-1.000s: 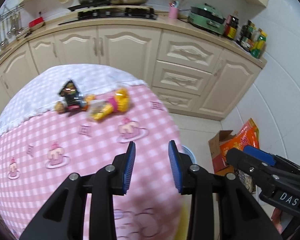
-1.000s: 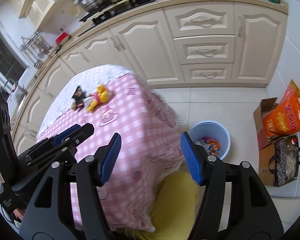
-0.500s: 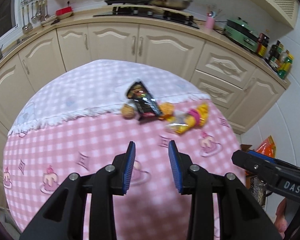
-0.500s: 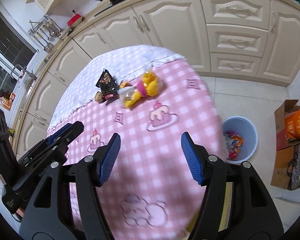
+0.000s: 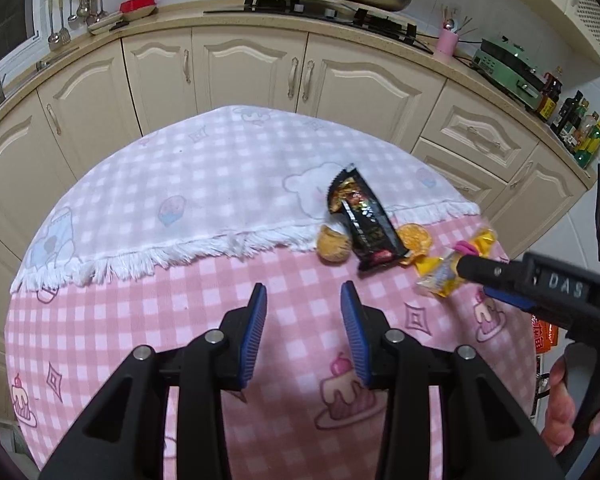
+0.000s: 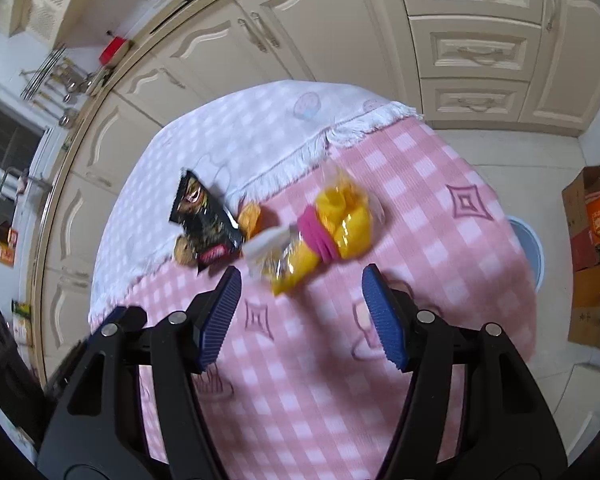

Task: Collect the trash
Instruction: 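Move both open grippers back over the table toward the yellow candy bag, then grasp the yellow candy bag with pink tie with the right gripper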

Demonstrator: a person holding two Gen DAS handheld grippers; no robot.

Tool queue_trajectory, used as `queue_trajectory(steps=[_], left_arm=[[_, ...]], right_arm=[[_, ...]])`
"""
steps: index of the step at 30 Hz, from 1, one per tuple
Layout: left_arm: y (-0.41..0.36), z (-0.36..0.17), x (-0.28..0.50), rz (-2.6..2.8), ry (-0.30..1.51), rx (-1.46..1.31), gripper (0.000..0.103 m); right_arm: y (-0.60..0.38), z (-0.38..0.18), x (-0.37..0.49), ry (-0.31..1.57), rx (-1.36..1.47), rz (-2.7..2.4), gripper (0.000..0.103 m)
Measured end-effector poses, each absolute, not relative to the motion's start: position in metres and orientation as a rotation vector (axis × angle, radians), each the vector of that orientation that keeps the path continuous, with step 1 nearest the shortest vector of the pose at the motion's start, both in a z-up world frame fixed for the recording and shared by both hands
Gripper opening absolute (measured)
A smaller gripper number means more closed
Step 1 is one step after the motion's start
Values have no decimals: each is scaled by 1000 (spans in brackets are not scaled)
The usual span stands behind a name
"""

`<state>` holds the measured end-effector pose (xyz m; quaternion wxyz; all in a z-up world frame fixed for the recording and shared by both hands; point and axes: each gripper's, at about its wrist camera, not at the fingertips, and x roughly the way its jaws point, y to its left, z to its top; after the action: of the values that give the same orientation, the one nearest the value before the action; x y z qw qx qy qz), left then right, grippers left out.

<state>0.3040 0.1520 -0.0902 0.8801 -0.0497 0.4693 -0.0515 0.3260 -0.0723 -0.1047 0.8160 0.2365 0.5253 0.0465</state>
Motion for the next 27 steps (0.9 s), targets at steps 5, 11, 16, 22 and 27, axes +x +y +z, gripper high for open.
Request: queue_trajectory(steps=[5,11,16,22,27], left_arm=[[157,-102,313,-129,998,-118,38],[159,-111,320,-129,1022,-127,41],[156,-114,323,-140,1014,-118,42],[144,-112,326,-191,986,-99,42],[130,-113,332,-194,960,-20,42]], right_arm=[[-70,-112,345,1121,462,22,63],[-56,-113,356,1083,327,25,59],[-60,-117,354,1062,333,102,27],[-77,-117,340,1072,400,181,25],[-92,-111,328,1045,437,206,25]])
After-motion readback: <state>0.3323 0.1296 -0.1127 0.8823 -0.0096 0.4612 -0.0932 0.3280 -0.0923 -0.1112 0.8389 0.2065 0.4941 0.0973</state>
